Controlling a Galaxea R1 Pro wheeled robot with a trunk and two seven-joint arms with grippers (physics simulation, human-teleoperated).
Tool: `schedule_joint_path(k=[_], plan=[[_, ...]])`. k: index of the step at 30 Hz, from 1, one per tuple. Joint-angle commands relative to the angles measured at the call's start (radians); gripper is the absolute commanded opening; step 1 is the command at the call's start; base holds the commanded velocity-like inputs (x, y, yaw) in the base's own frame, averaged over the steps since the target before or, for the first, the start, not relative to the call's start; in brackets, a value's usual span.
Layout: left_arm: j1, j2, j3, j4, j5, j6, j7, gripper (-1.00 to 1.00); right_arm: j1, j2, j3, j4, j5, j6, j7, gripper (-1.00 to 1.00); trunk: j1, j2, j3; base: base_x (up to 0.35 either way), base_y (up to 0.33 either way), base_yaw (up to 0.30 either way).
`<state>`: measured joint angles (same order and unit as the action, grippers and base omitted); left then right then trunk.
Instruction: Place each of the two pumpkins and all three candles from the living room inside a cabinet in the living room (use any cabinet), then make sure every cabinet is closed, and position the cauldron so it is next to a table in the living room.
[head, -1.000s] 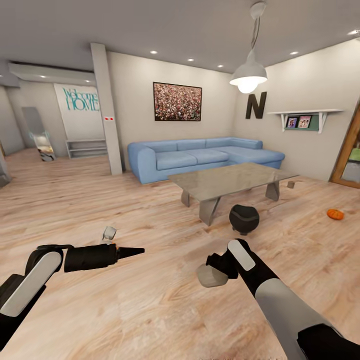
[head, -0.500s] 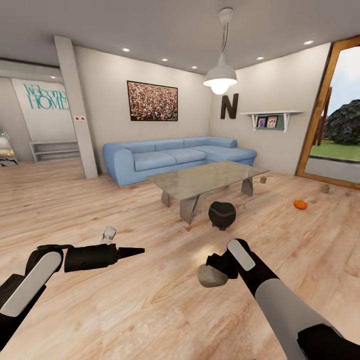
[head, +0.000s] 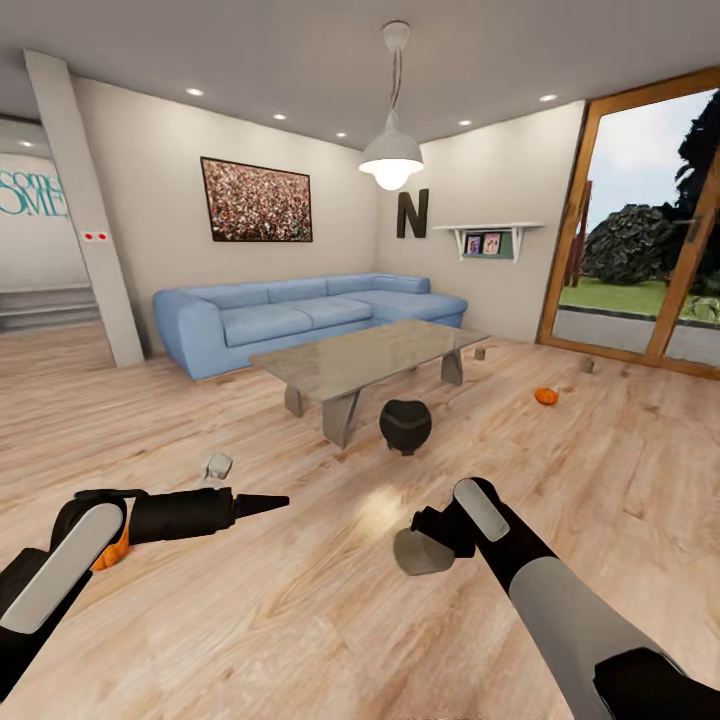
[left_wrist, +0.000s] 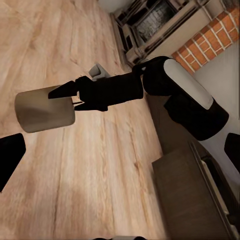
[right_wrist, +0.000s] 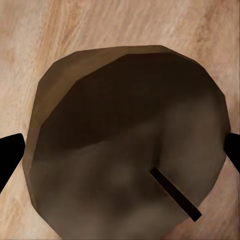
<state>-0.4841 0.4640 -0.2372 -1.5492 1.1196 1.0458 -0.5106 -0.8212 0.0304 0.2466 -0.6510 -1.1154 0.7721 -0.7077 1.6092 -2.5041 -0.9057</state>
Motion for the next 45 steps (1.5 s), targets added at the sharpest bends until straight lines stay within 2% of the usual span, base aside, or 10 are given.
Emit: schedule_joint_path(k=[1,12,14,17,21,30,45], plan=[[-0.001,0.001,-0.001,0.000,-0.004,0.001,-0.006,1.00,-0.001,-0.001,0.003,-0.001,-0.012,-0.002,-0.012,-1.00,0.000,-0.001,-0.001,0.000,0.000,-0.274],[-0.001,0.001,-0.001,0.000,0.007,0.001,-0.013,1.00,-0.001,-0.003,0.003,-0.001,-0.011,-0.002,-0.012,-1.00,0.000,-0.001,-0.001,0.000,0.000,-0.274],[-0.001,0.001,-0.001,0.000,0.014,0.001,-0.033,1.00,-0.001,-0.004,0.003,-0.001,-0.012,-0.002,-0.012,-1.00,0.000,-0.001,-0.001,0.000,0.000,-0.273],[-0.001,0.002,-0.002,0.000,0.014,0.001,-0.148,1.00,-0.001,-0.004,0.003,-0.001,-0.012,-0.002,-0.011,-1.00,0.000,-0.001,-0.001,0.000,0.000,-0.272],[-0.001,0.002,-0.002,0.000,0.012,0.001,-0.185,1.00,-0.001,-0.004,0.003,-0.002,-0.012,-0.002,-0.011,-1.00,0.000,-0.001,-0.001,0.000,0.000,-0.264],[-0.001,0.002,-0.002,0.001,0.011,0.001,-0.198,1.00,-0.001,-0.004,0.003,-0.002,-0.012,-0.002,-0.010,-1.00,0.000,-0.001,-0.001,0.126,0.000,-0.249],[-0.001,0.001,-0.002,0.000,0.011,0.001,-0.198,1.00,-0.001,-0.004,0.003,-0.002,-0.012,-0.002,-0.010,-1.00,0.000,-0.001,-0.007,0.306,0.000,-0.247]])
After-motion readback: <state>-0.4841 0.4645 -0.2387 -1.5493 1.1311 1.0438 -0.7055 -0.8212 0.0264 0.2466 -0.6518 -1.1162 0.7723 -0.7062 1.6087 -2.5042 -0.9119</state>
